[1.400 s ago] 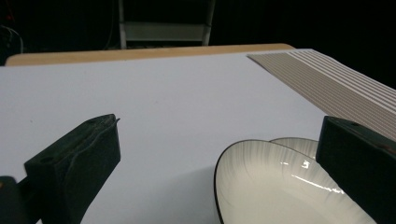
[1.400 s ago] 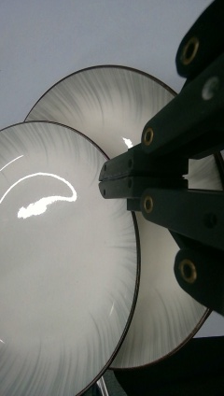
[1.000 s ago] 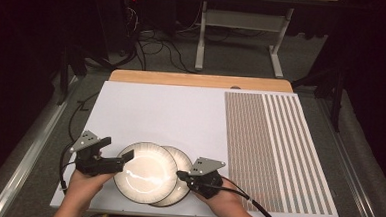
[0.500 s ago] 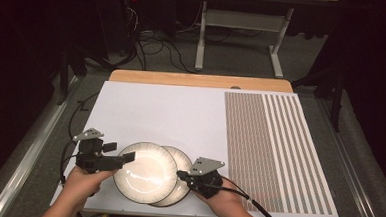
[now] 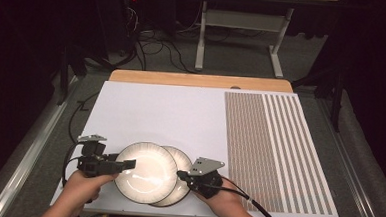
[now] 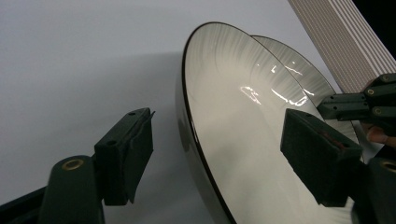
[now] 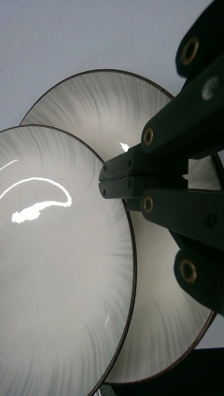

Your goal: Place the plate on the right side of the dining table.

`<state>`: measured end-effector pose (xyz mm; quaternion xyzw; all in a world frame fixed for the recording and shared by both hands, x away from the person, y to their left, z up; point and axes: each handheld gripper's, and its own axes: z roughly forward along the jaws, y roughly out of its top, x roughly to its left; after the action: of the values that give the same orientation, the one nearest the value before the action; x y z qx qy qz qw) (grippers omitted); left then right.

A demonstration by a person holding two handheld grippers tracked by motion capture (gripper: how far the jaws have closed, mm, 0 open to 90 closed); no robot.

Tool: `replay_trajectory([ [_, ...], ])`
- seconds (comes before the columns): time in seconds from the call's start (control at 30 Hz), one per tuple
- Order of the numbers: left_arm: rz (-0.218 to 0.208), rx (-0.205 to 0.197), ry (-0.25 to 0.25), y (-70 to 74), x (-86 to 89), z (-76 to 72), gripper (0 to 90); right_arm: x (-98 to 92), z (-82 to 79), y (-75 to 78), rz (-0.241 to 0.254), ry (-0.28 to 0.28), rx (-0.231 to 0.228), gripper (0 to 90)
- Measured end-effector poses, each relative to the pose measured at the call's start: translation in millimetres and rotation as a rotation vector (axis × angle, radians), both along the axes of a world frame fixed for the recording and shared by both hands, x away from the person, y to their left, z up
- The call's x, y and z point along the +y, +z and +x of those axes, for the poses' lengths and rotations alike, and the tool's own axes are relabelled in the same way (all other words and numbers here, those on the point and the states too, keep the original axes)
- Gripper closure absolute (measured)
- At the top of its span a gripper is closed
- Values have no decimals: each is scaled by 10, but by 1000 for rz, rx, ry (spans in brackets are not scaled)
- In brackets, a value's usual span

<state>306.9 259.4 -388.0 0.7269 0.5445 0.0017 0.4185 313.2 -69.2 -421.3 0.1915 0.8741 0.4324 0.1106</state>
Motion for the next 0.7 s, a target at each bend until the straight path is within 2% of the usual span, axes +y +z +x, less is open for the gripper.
replay_trajectory([
  [0.2,24,11,-12,-28,-64,-52,385,1,2,-4,-3,-2,1,900],
  [0.27,39,-5,-7,-23,-76,-70,453,3,3,-6,-3,-2,1,900],
  [0.37,43,7,-9,-20,-72,-72,487,4,4,-8,-5,-3,1,900],
  [0.57,-11,65,-4,-50,-20,-65,539,5,6,-10,-6,-5,1,900],
  [0.67,-9,83,-14,-79,-36,-73,543,5,6,-12,-6,-6,2,900],
  [0.7,-20,85,-12,-85,-43,-79,550,5,6,-12,-6,-5,1,900],
])
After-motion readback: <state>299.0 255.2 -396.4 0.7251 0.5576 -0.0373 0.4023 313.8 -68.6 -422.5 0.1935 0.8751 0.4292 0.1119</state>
